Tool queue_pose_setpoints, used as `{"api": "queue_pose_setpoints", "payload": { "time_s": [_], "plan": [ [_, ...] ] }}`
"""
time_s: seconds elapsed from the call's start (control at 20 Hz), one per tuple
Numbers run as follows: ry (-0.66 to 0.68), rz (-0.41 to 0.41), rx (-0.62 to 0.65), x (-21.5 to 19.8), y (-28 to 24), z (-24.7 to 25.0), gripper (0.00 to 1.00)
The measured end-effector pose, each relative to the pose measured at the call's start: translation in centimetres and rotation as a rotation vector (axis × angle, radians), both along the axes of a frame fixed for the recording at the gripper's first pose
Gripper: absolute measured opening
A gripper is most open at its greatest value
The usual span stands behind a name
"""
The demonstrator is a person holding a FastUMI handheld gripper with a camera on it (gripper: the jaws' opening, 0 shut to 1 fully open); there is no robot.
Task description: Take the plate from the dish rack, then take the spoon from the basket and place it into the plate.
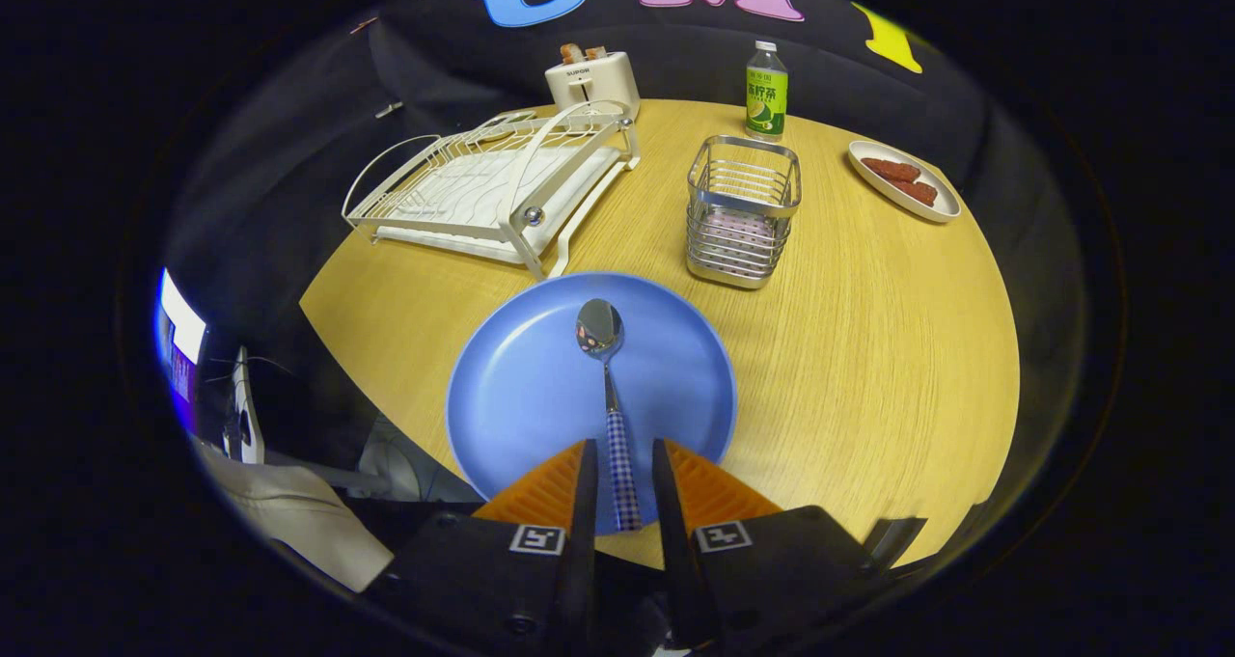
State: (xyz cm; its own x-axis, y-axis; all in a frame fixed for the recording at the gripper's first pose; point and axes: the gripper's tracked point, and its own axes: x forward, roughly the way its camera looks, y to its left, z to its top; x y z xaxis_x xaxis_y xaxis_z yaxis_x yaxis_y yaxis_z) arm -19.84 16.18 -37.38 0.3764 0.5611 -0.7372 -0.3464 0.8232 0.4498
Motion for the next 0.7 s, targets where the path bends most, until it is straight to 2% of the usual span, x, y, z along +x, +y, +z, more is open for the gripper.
{"api": "queue_pose_setpoints", "payload": {
  "time_s": [0.05,0.15,0.2,0.3,0.4,0.7],
  "plan": [
    [0.000,-0.008,0.002,0.1,0.0,0.1,0.41],
    [-0.002,-0.019,0.005,0.2,0.0,0.1,0.61],
    [-0.003,-0.021,0.005,0.3,0.0,0.1,0.77],
    [-0.007,-0.025,0.003,0.3,-0.2,0.1,0.95],
    [-0.012,-0.030,0.005,0.3,-0.1,0.2,0.99],
    [-0.059,-0.036,0.011,1.1,-0.1,2.1,1.00]
  ]
}}
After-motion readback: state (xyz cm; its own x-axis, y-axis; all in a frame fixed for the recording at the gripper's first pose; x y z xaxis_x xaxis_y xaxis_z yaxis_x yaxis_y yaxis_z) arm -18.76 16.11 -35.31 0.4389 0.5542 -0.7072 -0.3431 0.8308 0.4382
